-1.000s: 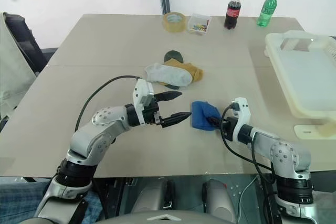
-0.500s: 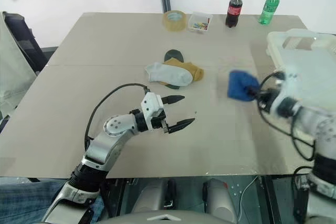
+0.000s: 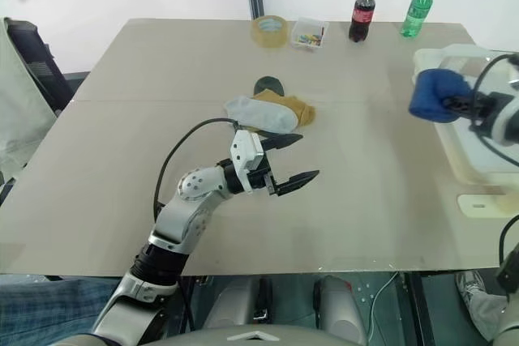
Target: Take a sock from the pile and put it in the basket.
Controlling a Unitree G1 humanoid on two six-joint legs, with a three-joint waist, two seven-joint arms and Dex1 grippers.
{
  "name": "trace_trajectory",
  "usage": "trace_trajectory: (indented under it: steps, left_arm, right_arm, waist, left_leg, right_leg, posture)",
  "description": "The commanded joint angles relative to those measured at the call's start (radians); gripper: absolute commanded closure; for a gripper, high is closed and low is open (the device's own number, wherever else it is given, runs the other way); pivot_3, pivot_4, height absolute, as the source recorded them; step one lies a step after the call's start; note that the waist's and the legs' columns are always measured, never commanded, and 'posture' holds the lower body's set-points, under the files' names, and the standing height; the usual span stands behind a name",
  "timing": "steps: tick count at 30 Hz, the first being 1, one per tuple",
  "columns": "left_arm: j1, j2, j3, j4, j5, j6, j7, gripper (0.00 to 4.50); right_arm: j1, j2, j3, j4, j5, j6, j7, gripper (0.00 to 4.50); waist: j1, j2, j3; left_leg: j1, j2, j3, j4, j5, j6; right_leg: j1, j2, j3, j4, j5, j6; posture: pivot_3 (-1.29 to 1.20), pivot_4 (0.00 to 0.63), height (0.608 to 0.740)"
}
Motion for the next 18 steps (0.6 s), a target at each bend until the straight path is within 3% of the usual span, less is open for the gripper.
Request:
trace_trajectory:
  steps: [1,8,15,18]
  left_arm:
    - [-0.014,-0.017,-0.003,-0.014,-0.018,-0.026,-0.014,0.0]
    - [-0.047,-0.082,0.025,0.005,-0.068,-0.073,-0.023,0.0]
    - [-0.08,-0.117,0.037,0.022,-0.094,-0.092,-0.027,0.0]
    - [-0.087,-0.122,0.035,0.024,-0.102,-0.081,-0.036,0.0]
  right_arm:
    - [-0.037,-0.051,-0.048,0.098,-0.049,-0.053,0.01,4.47]
    - [-0.119,-0.067,-0.093,0.352,-0.146,-0.144,-0.053,4.47]
    - [-0.159,-0.068,-0.132,0.463,-0.19,-0.188,-0.098,4.47]
    - [-0.151,-0.084,-0.135,0.491,-0.218,-0.226,-0.112,3.13]
  waist:
    - [0.003,0.0,0.0]
    - [0.003,0.001,0.0]
    - [0.003,0.001,0.0]
    - [0.005,0.001,0.0]
  left_leg:
    - [0.0,0.0,0.0,0.0,0.0,0.0]
    - [0.0,0.0,0.002,0.0,0.0,0.0]
    - [0.0,0.0,0.002,0.0,0.0,0.0]
    - [0.0,0.0,0.003,0.0,0.0,0.0]
  right_leg:
    - [0.0,0.0,0.0,0.0,0.0,0.0]
    - [0.0,0.001,0.001,0.0,0.0,0.0]
    - [-0.001,0.002,0.002,0.0,0.0,0.0]
    - [-0.001,0.001,0.002,0.0,0.0,0.0]
  posture:
    - [0.0,0.15,0.735]
    - [0.0,0.15,0.735]
    - [0.0,0.15,0.735]
    - [0.0,0.15,0.735]
